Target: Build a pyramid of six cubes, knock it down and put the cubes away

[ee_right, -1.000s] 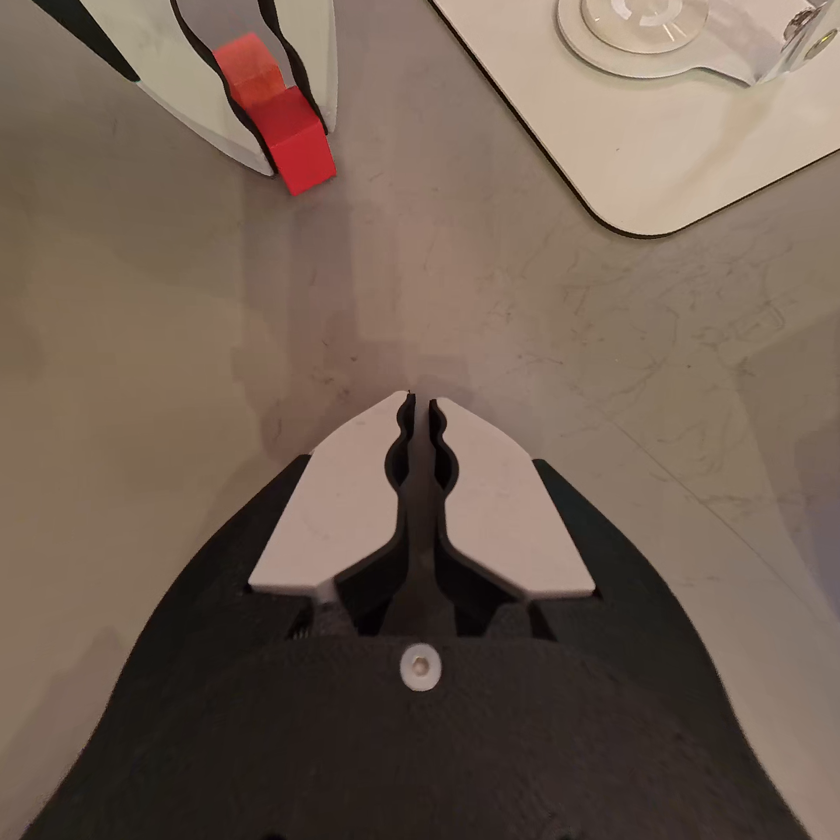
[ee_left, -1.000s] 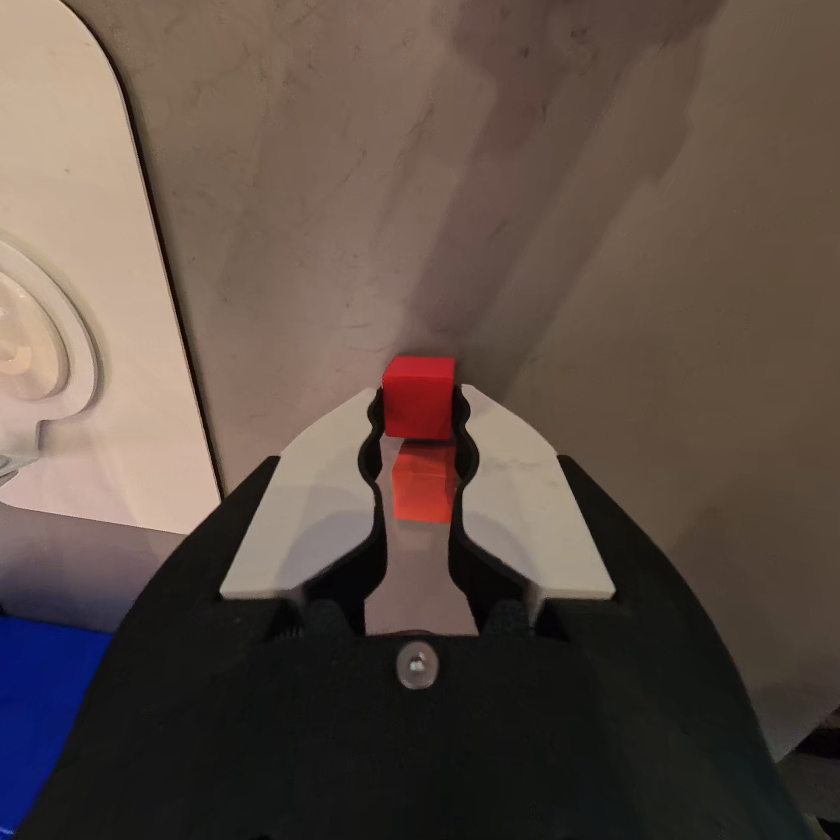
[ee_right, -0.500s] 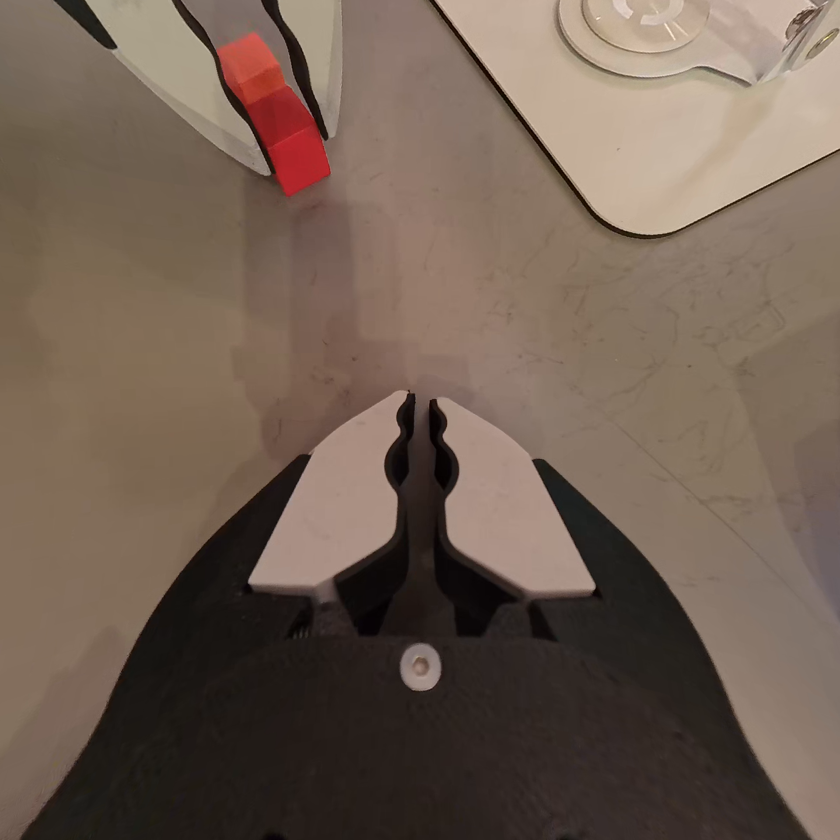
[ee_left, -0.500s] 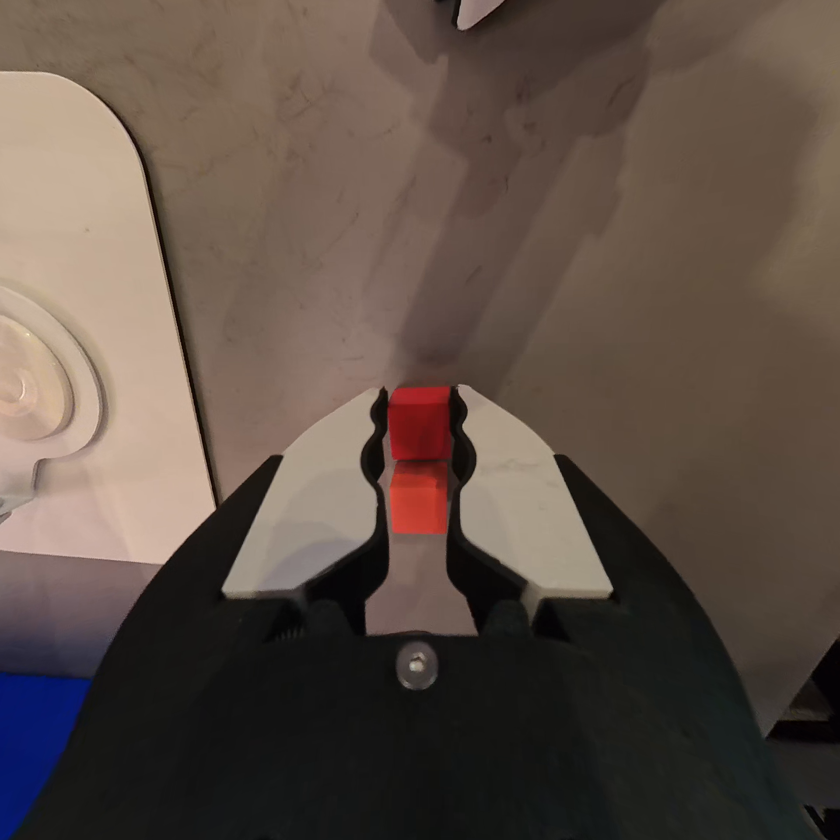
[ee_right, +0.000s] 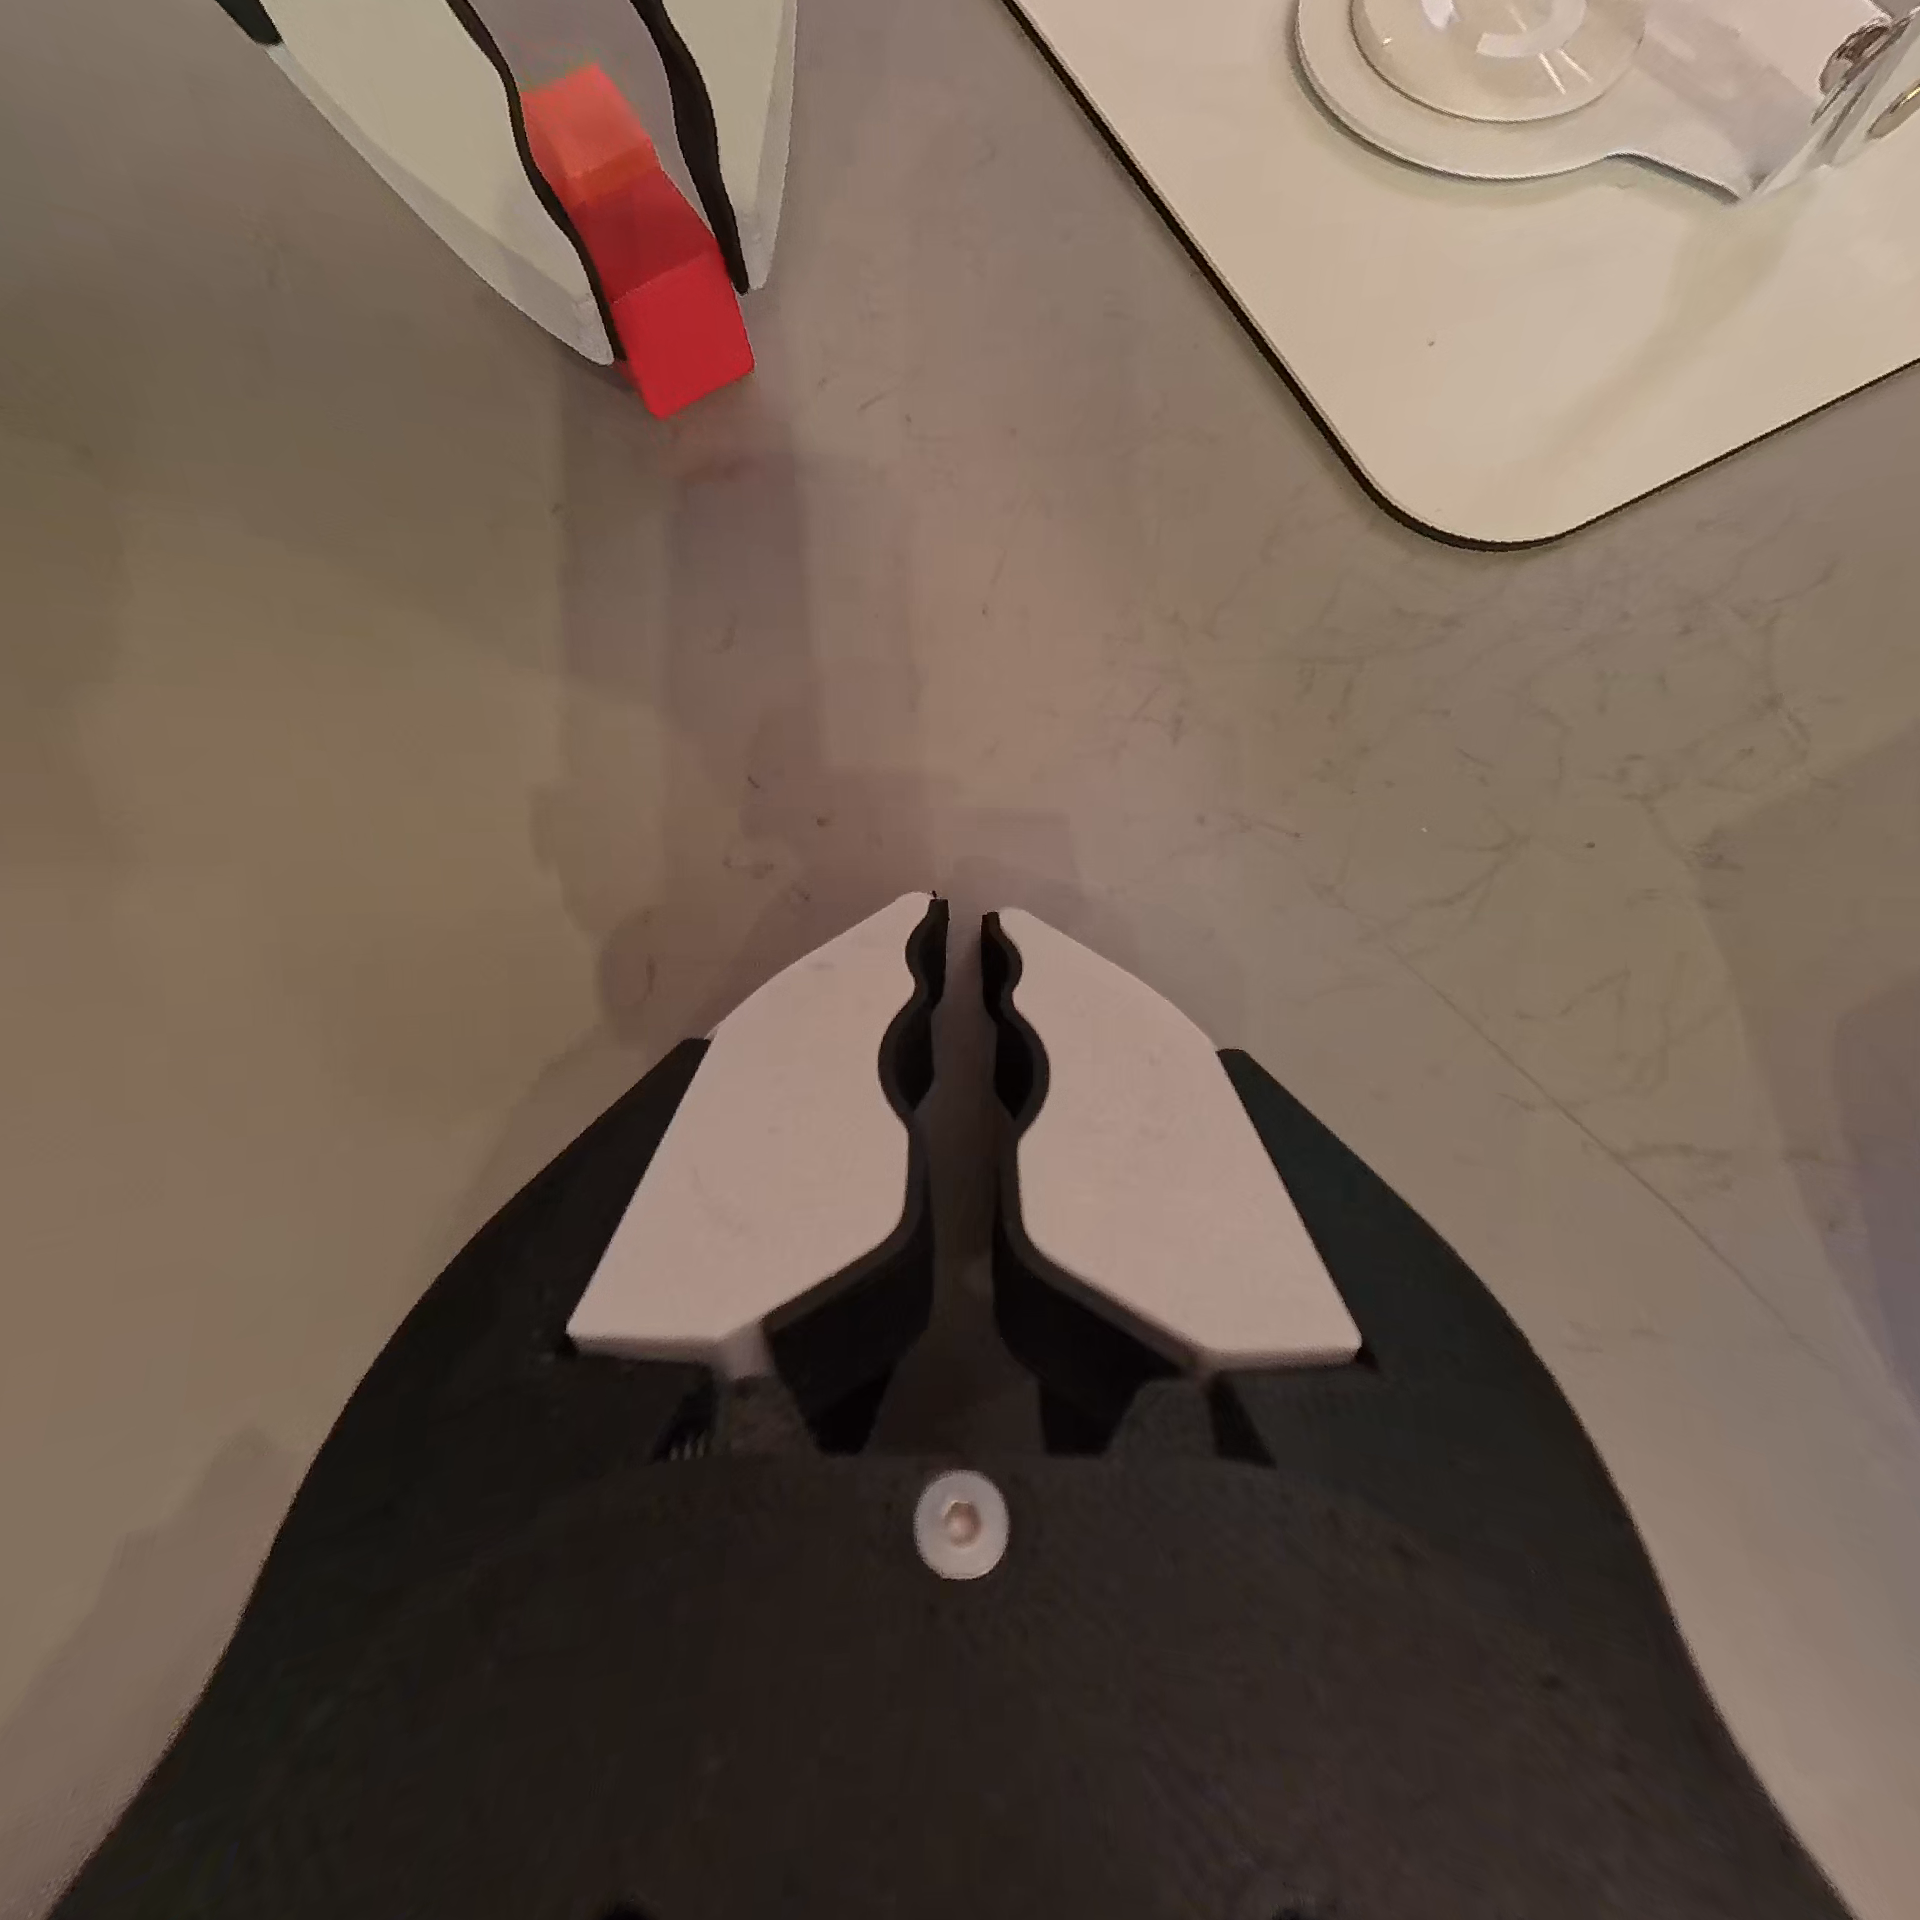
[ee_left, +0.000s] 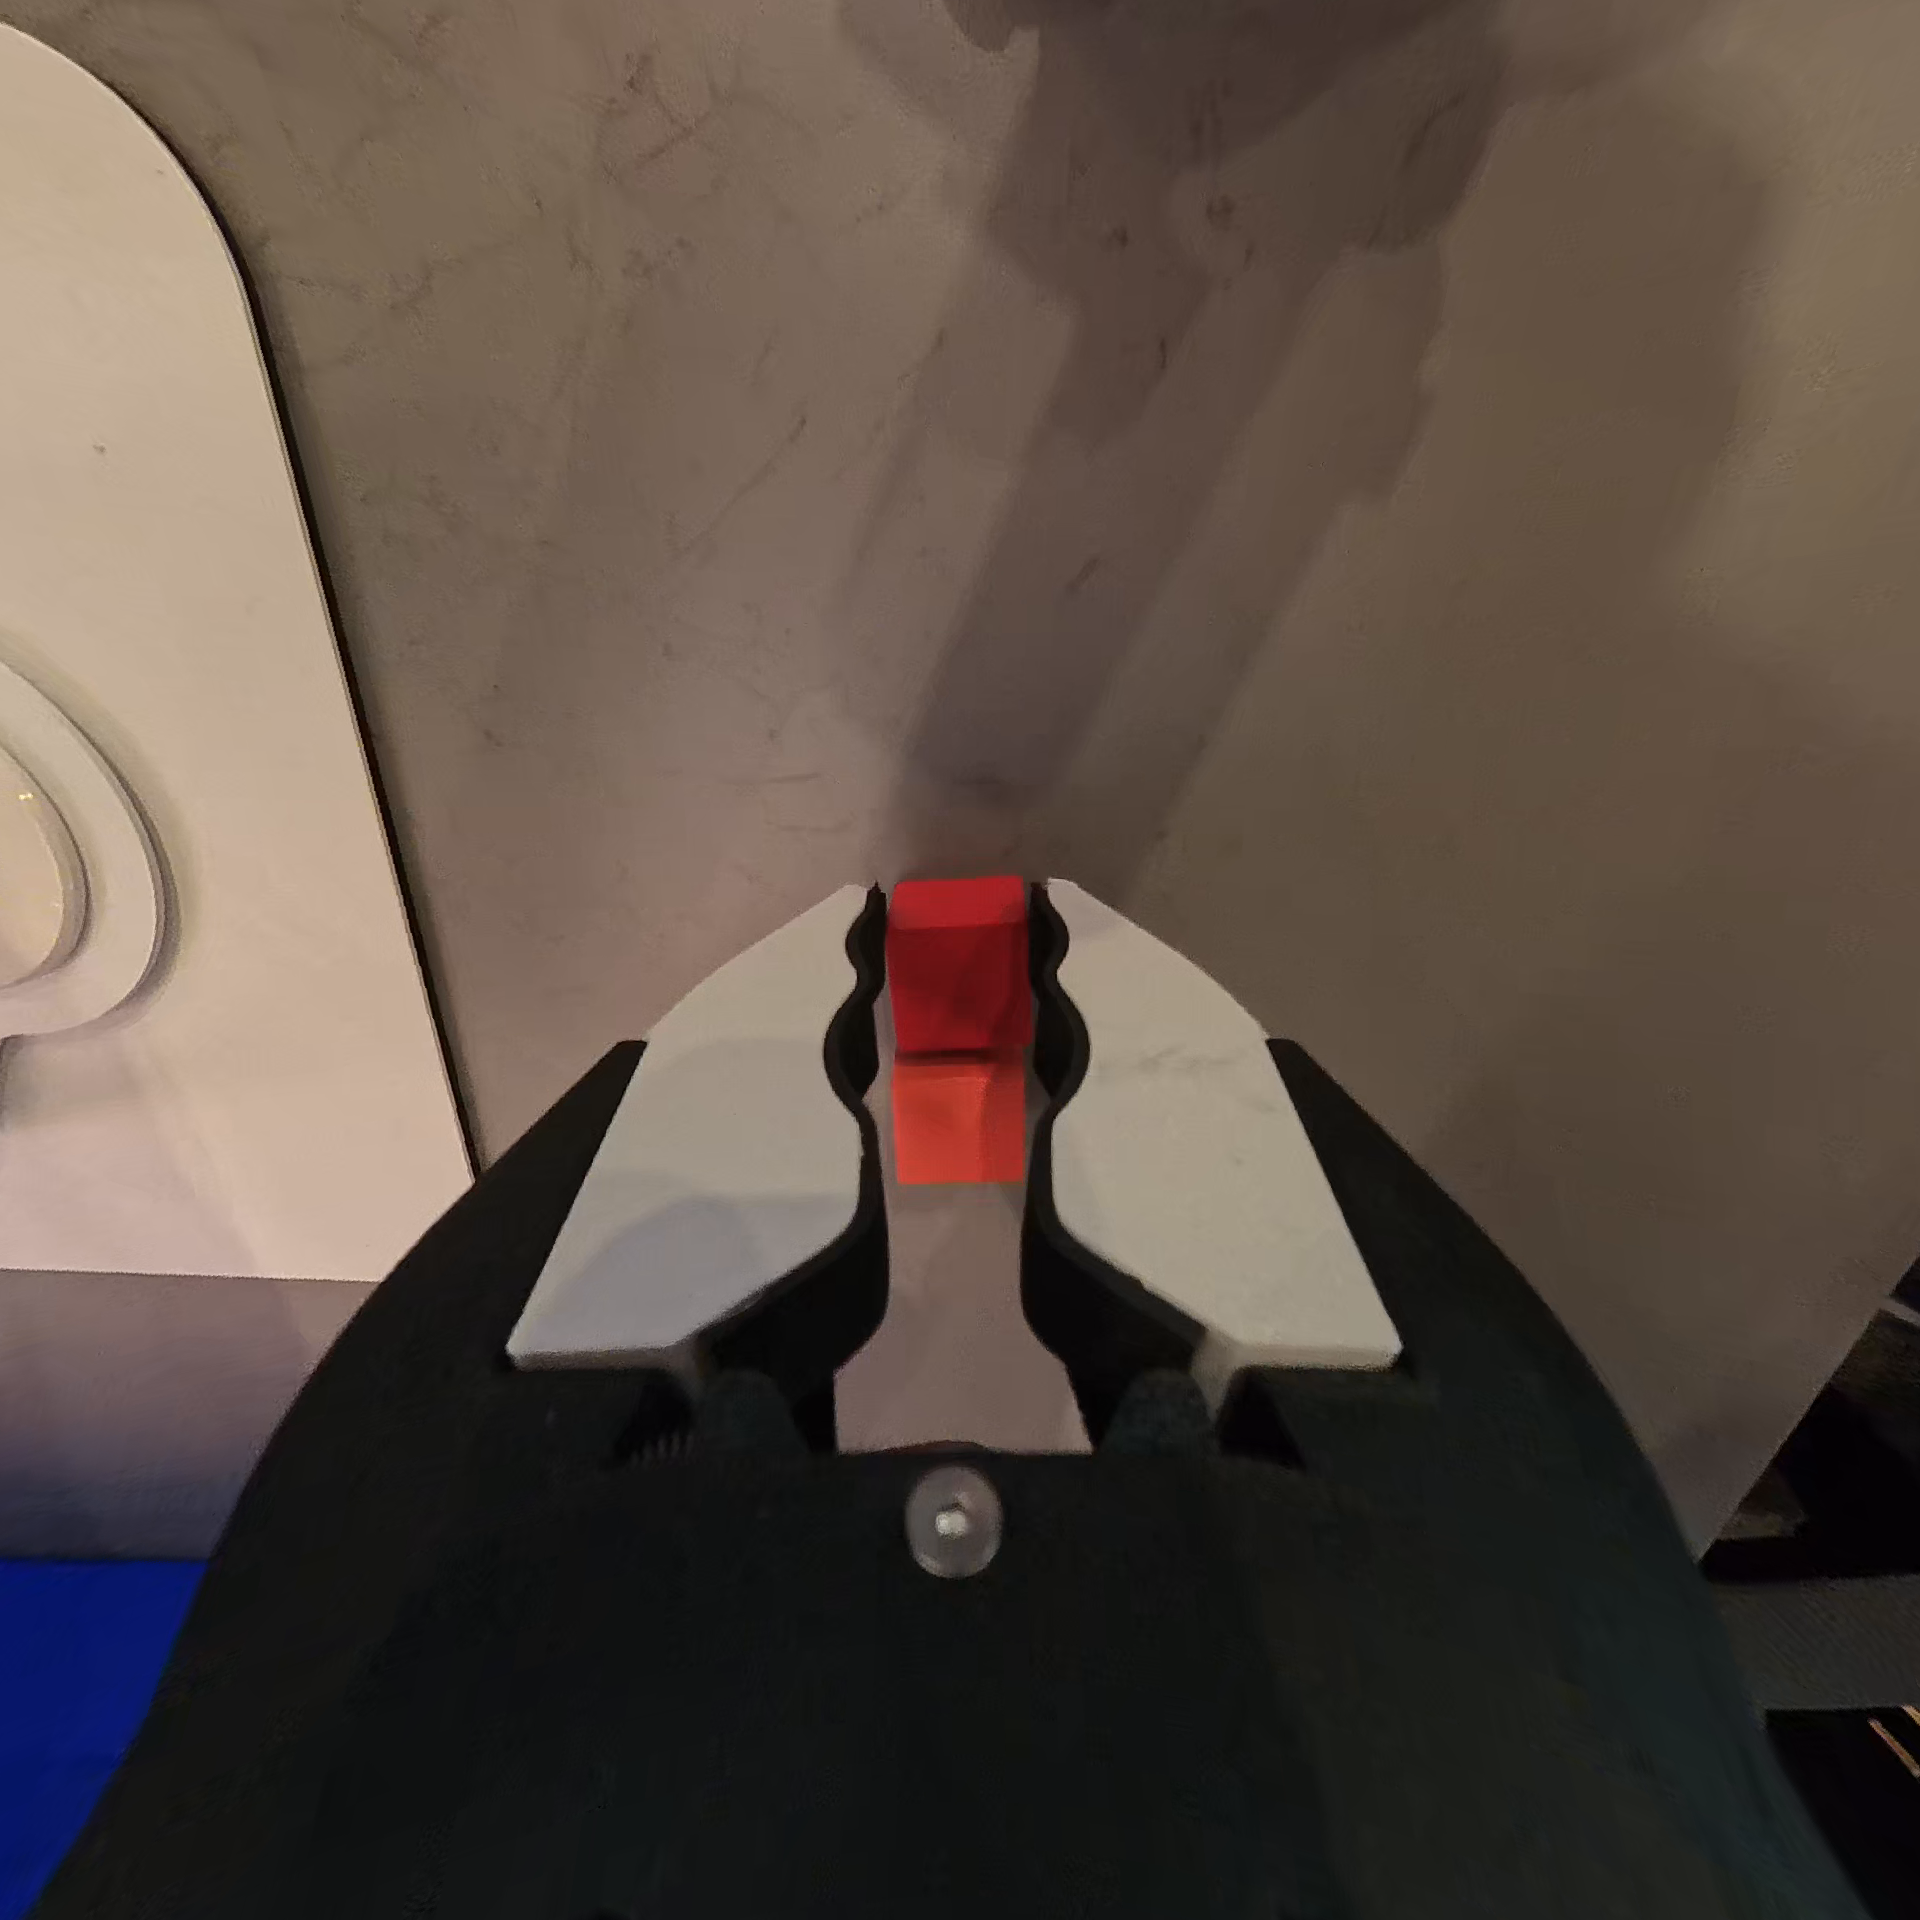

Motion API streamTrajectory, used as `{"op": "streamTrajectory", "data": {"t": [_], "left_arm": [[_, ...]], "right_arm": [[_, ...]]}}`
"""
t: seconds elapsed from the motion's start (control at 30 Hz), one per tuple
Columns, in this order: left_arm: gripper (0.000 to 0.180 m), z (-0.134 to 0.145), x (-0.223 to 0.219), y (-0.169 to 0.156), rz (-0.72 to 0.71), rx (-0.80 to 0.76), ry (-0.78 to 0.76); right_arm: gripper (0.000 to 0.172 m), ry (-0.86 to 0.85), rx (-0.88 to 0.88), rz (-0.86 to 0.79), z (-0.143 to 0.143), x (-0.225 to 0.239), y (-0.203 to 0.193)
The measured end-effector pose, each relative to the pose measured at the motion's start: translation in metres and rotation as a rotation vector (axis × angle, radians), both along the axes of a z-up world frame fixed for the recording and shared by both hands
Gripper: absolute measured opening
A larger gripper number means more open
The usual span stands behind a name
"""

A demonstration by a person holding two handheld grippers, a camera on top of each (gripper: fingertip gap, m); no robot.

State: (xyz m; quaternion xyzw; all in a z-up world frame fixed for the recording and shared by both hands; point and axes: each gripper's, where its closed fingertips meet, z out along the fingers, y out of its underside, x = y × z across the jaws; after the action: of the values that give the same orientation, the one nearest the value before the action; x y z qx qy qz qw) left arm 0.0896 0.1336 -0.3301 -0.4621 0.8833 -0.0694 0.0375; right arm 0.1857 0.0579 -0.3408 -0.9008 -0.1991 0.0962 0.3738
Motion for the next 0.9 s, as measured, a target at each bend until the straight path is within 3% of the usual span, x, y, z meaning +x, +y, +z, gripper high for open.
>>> {"op": "streamTrajectory", "data": {"t": [0.5, 0.7, 0.8, 0.9], "left_arm": [[0.026, -0.001, -0.006, 0.004, -0.005, -0.008, 0.005], [0.042, 0.000, -0.005, 0.008, 0.004, 0.002, -0.011], [0.045, 0.010, -0.005, 0.010, 0.013, 0.008, -0.038], [0.043, 0.037, -0.015, 0.013, 0.014, 0.011, -0.109]], "right_arm": [[0.006, 0.003, 0.000, 0.000, 0.000, 0.000, 0.000], [0.006, 0.003, 0.000, 0.001, 0.000, 0.000, 0.000], [0.006, 0.005, 0.001, 0.002, 0.000, 0.000, 0.000], [0.006, 0.009, 0.002, 0.003, 0.001, 0.000, 0.000]]}}
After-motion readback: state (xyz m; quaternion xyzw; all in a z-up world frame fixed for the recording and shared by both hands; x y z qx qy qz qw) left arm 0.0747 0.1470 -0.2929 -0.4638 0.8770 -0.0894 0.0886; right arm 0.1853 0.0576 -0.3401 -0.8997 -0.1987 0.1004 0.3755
